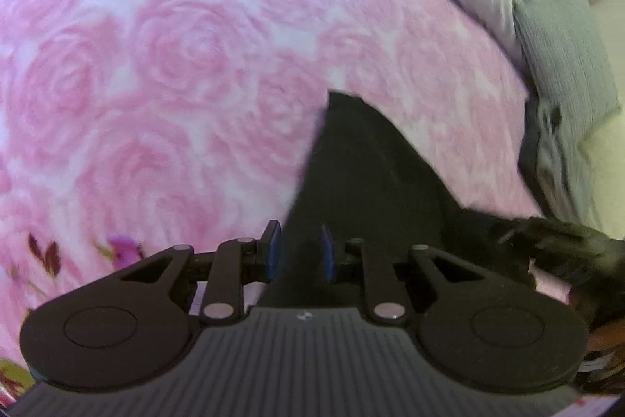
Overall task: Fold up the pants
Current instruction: 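Carry the folded pants with both grippers toward the grey clothes stack by the pillow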
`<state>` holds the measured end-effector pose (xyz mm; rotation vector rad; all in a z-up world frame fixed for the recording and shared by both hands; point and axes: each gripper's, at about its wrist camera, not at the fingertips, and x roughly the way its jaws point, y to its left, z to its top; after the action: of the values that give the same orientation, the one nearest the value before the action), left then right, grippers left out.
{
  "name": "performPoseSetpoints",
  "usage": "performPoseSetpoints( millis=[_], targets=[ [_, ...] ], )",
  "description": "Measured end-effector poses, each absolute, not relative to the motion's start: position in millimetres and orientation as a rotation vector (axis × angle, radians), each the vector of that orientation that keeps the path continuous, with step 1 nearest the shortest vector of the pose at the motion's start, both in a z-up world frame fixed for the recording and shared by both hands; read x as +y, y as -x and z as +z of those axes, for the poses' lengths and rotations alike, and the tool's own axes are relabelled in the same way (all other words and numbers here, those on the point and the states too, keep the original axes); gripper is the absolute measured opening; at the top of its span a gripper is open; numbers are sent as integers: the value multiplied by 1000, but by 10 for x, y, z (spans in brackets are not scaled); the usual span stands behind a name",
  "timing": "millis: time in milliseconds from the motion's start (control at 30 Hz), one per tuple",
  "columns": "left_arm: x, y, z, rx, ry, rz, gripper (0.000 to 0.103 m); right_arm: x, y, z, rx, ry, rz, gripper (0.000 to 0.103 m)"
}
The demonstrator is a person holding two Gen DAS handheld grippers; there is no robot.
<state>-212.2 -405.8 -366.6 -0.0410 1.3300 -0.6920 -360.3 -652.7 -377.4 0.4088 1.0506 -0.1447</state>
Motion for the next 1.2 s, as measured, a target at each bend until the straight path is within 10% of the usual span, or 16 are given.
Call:
performPoseSetpoints(
  millis=[267, 333, 400, 433, 667, 1200],
  targets=[
    [-4234, 2198, -3479, 1343, -157, -755, 17, -7069, 4511, -3455, 916, -621, -603, 0],
    [-4256, 2244, -3405, 1352, -195, -782, 17, -6962, 4717, -3342, 906, -669, -593, 19],
    [-4259, 2294, -3348, 1359, -218, -826, 25, -6807, 5033, -3286, 884, -731, -603, 69],
    [-4239, 2320, -3323, 1365, -227, -846, 28, -6749, 5180, -3266, 864, -763, -615, 71],
    [-4026, 2217, -3510, 1447, -151, -934, 56, -6615, 5640, -3564, 844, -975, -611, 72],
    [-4192, 1847, -4214, 1529, 97, -1117, 62, -7267, 5692, -4290, 632, -1281, -367, 71]
  ],
)
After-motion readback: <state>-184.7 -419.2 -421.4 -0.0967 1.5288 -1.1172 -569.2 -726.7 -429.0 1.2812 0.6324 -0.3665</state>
